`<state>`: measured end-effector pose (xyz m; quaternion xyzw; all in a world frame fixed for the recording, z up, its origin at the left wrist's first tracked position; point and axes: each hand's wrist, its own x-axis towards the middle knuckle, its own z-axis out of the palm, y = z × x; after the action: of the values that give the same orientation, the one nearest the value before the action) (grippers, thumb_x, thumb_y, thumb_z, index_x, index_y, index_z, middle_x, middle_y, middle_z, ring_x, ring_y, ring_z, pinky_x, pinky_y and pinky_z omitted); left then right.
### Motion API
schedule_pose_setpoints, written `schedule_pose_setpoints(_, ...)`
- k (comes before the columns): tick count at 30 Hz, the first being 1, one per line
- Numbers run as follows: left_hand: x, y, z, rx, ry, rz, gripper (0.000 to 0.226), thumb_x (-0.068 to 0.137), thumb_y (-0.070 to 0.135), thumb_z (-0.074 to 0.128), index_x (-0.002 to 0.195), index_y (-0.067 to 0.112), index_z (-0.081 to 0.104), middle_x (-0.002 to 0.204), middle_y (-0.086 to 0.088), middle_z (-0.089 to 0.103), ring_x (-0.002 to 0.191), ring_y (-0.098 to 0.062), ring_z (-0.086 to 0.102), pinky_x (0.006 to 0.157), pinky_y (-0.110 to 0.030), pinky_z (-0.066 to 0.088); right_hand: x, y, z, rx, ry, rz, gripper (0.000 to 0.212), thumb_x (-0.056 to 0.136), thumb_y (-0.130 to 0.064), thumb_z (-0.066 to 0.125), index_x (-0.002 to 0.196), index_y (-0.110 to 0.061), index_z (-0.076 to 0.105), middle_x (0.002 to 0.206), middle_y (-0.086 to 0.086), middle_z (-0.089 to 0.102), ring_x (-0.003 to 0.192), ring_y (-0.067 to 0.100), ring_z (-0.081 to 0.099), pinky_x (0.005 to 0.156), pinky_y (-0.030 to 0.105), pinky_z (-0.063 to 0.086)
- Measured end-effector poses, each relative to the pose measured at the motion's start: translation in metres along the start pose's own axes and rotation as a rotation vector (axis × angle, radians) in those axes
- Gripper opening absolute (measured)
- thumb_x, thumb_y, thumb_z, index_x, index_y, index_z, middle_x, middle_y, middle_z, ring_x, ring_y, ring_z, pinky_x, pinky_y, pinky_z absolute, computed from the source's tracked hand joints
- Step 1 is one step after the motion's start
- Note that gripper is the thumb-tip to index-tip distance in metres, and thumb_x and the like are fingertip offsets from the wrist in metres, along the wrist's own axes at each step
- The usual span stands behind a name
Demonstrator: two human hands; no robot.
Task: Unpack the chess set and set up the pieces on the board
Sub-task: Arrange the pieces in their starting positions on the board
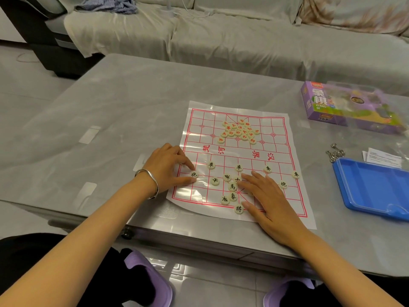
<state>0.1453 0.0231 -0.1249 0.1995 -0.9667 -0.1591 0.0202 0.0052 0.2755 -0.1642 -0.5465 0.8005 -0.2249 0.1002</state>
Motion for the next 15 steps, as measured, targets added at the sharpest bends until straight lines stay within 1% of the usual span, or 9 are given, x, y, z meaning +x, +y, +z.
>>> schedule_pose_setpoints(5,0.0023,-0.0006,0.0000,-0.001,-0.031,-0.002,0.036,0.080,0.048,0.061,0.113,0.034,0.063,0.114,0.005,0.055,0.104,-0.013,0.040,0.083,-0.022,0.028,-0.0004,0.0001,0.0001,0.007,0.002,0.003,0.054,0.089,-0.069,0.017,0.137,-0.045,0.027,0.148,-0.028,0.015,0.140,-0.009,0.002,0.116,0.024,-0.002)
schedule_pose_setpoints(10,0.0002,0.0001,-0.0023,0.010,-0.059,-0.004,0.046,0.080,0.051,0.060,0.122,0.034,0.056,0.116,0.006,0.054,0.108,-0.015,0.040,0.085,-0.021,0.029,-0.0005,0.0003,-0.0002,0.001,0.004,0.001,0.054,0.089,-0.068,0.019,0.137,-0.044,0.027,0.147,-0.028,0.015,0.139,-0.010,0.001,0.115,0.021,-0.004)
schedule_pose_setpoints(15,0.0017,0.0023,-0.0022,0.018,-0.047,-0.010,0.038,0.082,0.046,0.060,0.117,0.032,0.061,0.115,0.004,0.055,0.106,-0.015,0.041,0.083,-0.021,0.029,-0.0004,0.0005,0.0001,0.058,0.028,0.044,0.053,0.086,-0.072,0.017,0.134,-0.049,0.025,0.147,-0.029,0.015,0.139,-0.011,0.001,0.114,0.019,-0.002)
